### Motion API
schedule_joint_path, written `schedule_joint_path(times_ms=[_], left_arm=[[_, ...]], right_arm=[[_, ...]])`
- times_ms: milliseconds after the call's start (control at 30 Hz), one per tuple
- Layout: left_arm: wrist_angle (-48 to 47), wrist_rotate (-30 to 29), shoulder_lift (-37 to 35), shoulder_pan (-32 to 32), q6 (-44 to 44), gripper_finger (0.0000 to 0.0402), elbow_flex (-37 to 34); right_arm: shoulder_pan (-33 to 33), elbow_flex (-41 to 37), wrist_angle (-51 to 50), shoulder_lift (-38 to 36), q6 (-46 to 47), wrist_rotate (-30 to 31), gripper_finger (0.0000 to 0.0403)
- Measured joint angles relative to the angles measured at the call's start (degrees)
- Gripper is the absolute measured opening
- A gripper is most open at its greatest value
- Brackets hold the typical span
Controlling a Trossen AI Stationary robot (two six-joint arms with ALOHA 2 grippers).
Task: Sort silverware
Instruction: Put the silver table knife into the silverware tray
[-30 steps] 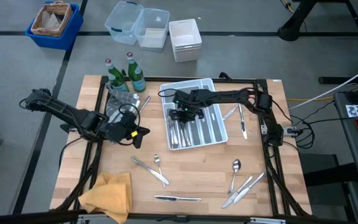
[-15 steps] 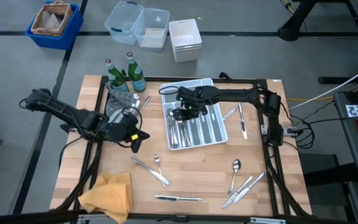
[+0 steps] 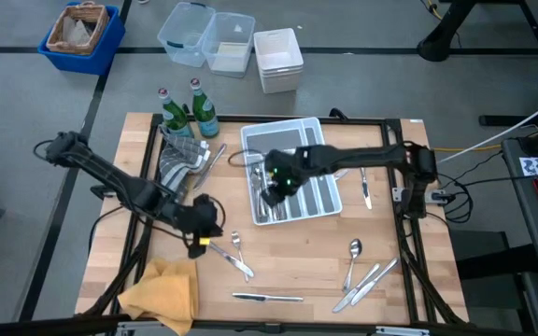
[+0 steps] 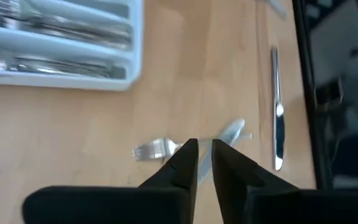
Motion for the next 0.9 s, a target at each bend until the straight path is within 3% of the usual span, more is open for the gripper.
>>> schedule_joint_path(times_ms=[200, 300, 533, 900], left_arm=[[0.4, 2.5, 5.4, -1.5, 5.5, 0.0086, 0.0], [0.7, 2.8, 7.7, -1.5, 8.3, 0.01, 0.0], [3.5, 7.4, 13.1, -1.5, 17.5, 0.0096, 0.0], [4.9, 11.5, 22.4, -1.5, 22.9, 0.0101, 0.0]], right_arm=[[7.4, 0.0, 0.0, -0.1, 0.1, 0.1, 0.012], [10.9, 0.0, 0.3, -0.1, 2.0, 3.0, 0.012], [16.8, 0.0, 2.3, -2.2, 8.6, 9.5, 0.012], [22.4, 0.1, 8.2, -6.5, 14.1, 16.7, 0.012]])
